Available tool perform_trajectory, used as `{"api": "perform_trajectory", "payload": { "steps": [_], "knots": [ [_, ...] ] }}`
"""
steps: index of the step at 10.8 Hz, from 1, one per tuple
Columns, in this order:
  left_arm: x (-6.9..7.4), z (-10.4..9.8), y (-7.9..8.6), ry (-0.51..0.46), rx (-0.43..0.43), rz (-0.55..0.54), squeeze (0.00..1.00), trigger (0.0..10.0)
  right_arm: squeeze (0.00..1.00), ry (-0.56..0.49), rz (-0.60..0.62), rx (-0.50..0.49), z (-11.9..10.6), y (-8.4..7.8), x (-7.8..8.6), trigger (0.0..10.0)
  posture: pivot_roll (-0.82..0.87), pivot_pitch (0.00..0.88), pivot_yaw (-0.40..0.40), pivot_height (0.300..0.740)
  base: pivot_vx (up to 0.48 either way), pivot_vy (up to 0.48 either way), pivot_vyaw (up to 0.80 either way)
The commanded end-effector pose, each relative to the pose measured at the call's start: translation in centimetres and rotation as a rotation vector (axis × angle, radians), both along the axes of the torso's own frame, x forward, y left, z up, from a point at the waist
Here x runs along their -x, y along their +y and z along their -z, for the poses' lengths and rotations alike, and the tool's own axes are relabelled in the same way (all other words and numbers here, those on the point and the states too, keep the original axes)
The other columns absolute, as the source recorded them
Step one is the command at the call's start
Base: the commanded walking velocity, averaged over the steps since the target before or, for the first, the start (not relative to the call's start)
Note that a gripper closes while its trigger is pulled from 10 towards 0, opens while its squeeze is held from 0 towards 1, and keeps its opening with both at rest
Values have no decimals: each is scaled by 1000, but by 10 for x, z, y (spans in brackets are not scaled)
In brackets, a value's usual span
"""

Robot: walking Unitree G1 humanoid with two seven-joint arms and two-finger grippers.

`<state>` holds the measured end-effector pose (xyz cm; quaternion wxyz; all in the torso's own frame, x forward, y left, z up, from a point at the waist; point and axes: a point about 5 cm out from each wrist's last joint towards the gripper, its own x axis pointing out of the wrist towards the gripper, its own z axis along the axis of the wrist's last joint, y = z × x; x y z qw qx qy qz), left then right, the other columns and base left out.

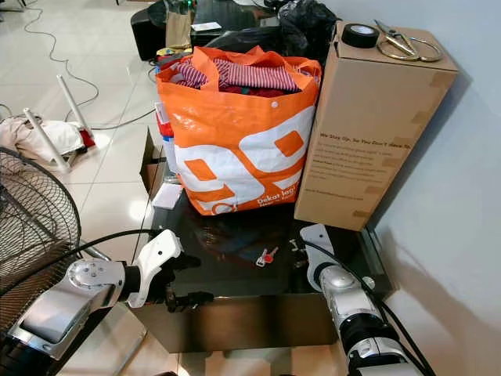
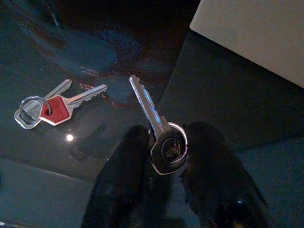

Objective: Hang keys on a hook

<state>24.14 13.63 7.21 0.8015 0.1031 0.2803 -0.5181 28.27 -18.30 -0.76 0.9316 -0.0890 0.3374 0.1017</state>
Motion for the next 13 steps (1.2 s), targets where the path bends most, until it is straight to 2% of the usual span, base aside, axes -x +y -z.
{"api": "perform_trajectory", "payload": {
  "steps": [1, 8, 9, 10, 13],
  "knots": [
    [-1, 0, 1, -2, -15, 7, 216, 10000, 1000, 0, -5, 4, -1, 0, 0, 10000, -146, 0, 20, 740, 0, 0, 0],
    [1, 2, 2, 1, -20, 6, 216, 10000, 1000, 37, 2, 33, 5, 0, 5, 10000, -144, 0, 15, 740, 0, 0, 0],
    [1, 2, 3, -3, -24, 5, 212, 10000, 180, 40, 16, 45, 6, 2, 4, 10000, -140, 0, 14, 740, 0, 0, 0],
    [2, 3, 3, -8, -30, 4, 216, 10000, 0, 55, 43, 46, 10, 4, 5, 10000, -132, 0, 12, 740, 0, 0, 0],
    [8, 1, 8, -7, -38, 3, 212, 10000, 0, 66, 97, 28, 14, 8, 5, 10000, -104, 0, 7, 740, 0, 0, 0]
  ]
}}
